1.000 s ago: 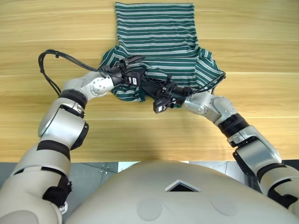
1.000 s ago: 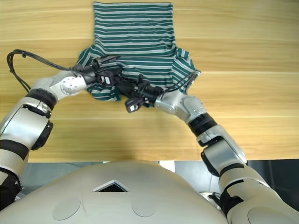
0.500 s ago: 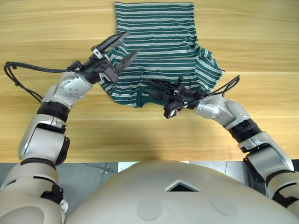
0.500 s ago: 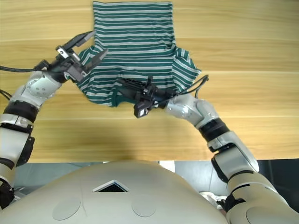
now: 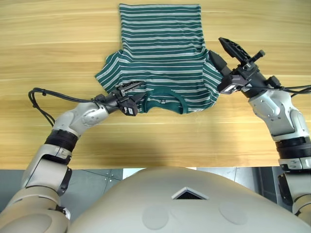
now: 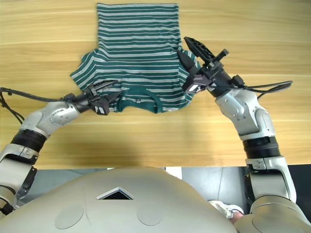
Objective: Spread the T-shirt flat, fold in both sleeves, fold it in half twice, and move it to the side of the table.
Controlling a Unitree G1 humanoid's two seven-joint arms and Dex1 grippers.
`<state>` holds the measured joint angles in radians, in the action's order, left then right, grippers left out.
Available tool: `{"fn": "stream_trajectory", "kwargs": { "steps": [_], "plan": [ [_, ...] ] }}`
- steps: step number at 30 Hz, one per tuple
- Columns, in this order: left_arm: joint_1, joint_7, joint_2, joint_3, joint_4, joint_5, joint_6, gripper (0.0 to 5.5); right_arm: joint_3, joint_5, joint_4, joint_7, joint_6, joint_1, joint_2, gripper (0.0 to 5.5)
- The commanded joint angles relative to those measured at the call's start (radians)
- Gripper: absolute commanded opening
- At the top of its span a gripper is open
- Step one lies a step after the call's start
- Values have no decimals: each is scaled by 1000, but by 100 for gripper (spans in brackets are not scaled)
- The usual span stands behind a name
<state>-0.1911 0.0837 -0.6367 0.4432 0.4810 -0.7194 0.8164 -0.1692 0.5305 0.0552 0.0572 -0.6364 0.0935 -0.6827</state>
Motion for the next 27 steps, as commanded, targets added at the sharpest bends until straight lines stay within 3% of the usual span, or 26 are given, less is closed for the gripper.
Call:
{"fn": "stream_trajectory", "kwargs": {
  "steps": [1, 7, 13, 20, 27],
  "plan": [
    [89, 21, -61, 21, 5, -72, -86, 245, -12, 11, 13, 30, 11, 37, 19, 186],
    [397, 149, -157, 10, -293, 171, -71, 245, -56, 69, 79, 67, 4, 86, 16, 186],
    [438, 128, -151, -68, -391, 183, -132, 245, -123, 150, 180, 53, -14, 161, 47, 186],
    [473, -69, -127, -280, -468, 110, -210, 245, -143, 113, 217, 39, -74, 229, 91, 186],
    [735, -34, -139, -438, -795, 342, -98, 245, -228, 149, 349, 37, -144, 349, 163, 186]
  ]
}}
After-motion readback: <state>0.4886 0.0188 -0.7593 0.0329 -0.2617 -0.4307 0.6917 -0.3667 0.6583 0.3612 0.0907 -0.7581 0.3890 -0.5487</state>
